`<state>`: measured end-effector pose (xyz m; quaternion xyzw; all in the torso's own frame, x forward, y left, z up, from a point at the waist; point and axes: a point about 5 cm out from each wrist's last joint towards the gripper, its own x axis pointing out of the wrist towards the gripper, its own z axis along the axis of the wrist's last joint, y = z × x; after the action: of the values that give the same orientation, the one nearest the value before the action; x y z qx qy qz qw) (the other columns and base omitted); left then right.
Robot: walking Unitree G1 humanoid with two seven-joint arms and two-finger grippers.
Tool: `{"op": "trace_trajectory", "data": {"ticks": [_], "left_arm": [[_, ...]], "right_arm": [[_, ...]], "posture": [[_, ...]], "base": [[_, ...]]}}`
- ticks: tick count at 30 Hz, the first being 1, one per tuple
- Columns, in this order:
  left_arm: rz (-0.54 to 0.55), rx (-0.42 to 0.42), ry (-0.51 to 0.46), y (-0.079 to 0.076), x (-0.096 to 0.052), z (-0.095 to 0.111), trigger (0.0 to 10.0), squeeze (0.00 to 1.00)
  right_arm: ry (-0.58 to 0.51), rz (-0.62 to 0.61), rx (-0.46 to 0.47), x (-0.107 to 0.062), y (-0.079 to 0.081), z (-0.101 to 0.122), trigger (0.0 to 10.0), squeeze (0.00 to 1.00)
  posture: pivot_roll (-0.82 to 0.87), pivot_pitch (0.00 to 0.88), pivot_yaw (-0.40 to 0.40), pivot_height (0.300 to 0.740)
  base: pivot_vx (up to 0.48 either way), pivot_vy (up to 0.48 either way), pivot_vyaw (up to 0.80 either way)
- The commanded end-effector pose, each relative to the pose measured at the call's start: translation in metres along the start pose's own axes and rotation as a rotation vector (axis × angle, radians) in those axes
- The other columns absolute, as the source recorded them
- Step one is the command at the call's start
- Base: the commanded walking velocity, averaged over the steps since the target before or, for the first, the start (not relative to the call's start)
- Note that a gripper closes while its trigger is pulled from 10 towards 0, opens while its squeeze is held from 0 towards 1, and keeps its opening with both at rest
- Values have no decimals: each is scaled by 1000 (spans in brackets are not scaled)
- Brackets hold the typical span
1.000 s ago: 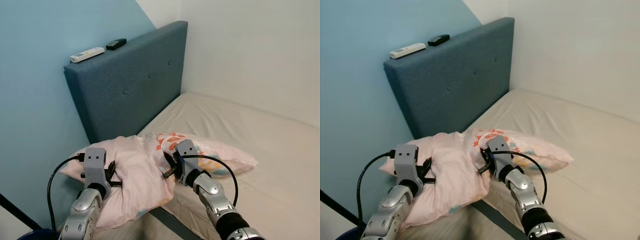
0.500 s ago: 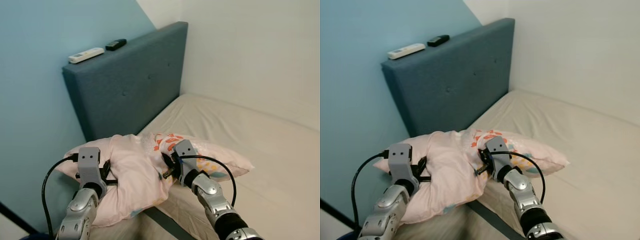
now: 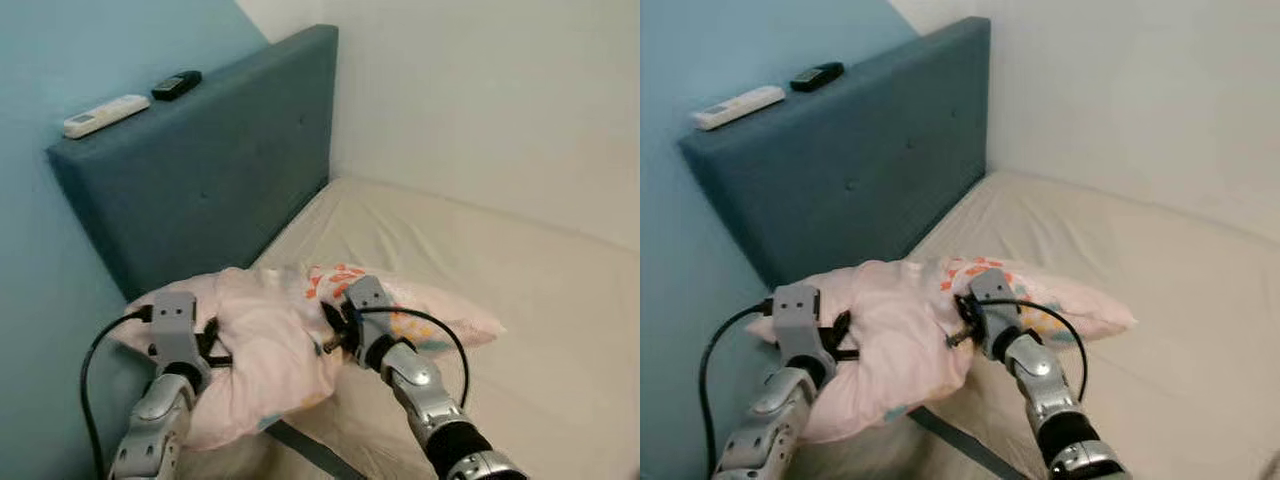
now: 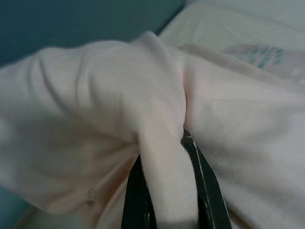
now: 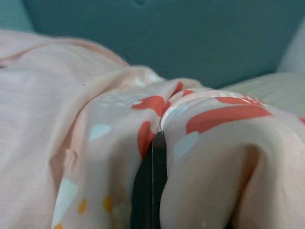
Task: Clean up the room
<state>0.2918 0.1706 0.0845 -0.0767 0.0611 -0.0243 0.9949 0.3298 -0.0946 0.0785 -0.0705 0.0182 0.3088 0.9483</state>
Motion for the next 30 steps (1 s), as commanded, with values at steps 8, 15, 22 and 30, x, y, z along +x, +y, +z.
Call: {"op": "trace_trajectory", "data": {"ticks": [8,15,22,30], "left_arm": [[-43,-10,-30,-10,2,5,10000,0],[-38,-12,-33,-9,2,5,10000,0],[-31,-11,-42,-7,1,5,10000,0],[-21,1,-38,-6,1,5,10000,0]], "right_arm": [[-54,54,-20,9,8,13,10000,0],[-54,55,-19,9,8,14,10000,0],[-54,56,-16,9,8,13,10000,0],[-52,54,-12,9,9,12,10000,0]], "posture": [[34,75,-16,740],[34,76,-17,740],[35,76,-16,740],[35,79,-13,740]], "base": [[354,0,0],[347,0,0],[289,0,0],[0,0,0]]}}
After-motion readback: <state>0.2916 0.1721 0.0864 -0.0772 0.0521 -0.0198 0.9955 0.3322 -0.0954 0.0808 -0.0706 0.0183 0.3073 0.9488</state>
